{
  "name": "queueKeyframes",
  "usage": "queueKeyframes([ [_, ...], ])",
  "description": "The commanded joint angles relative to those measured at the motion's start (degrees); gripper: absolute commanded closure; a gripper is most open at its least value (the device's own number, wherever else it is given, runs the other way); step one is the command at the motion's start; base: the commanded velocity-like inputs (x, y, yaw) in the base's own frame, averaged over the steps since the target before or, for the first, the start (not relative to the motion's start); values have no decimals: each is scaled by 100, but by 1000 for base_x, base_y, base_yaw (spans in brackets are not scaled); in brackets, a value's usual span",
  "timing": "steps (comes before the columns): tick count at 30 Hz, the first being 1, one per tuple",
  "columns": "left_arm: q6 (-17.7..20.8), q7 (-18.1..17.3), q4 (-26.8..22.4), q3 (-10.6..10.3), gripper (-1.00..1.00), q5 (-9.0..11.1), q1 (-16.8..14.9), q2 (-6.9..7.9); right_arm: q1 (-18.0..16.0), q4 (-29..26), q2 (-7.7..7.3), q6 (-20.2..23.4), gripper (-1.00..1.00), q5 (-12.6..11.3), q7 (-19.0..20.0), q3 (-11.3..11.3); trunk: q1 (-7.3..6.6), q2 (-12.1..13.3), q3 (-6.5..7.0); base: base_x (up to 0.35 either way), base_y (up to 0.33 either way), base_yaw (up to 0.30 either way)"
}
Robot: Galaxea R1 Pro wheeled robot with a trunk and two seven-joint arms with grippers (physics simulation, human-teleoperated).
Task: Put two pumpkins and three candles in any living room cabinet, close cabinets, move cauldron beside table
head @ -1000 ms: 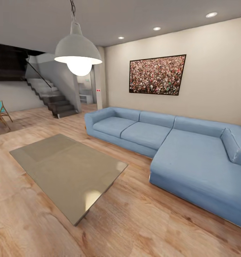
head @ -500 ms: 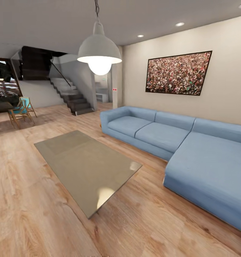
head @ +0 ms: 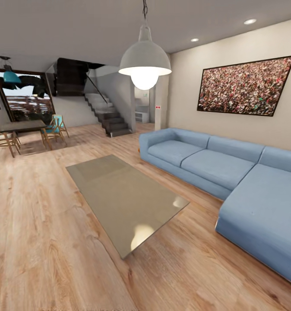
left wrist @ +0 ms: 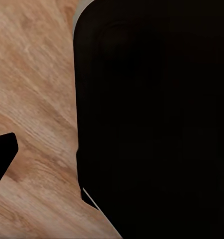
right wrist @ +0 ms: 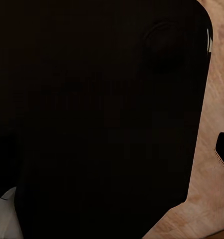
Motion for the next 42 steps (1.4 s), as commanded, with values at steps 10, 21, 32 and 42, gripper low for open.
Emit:
queueKeyframes([
  [10,-18,4,4,12,-100,8,-3,-1,-1,7,0,-27,-100,7,3,11,0,-3,-32,0,0,288],
  [21,-18,4,4,11,-100,3,-5,-1,-3,8,0,-32,-100,6,3,13,0,-3,-63,0,0,289],
  [32,-18,4,4,12,-100,5,-3,-1,-1,9,0,-34,-100,-7,3,11,0,-3,-93,0,0,289],
  [42,-18,4,4,10,-100,-3,-4,-1,-2,11,0,-51,-100,-10,3,15,0,-3,-122,0,0,288],
])
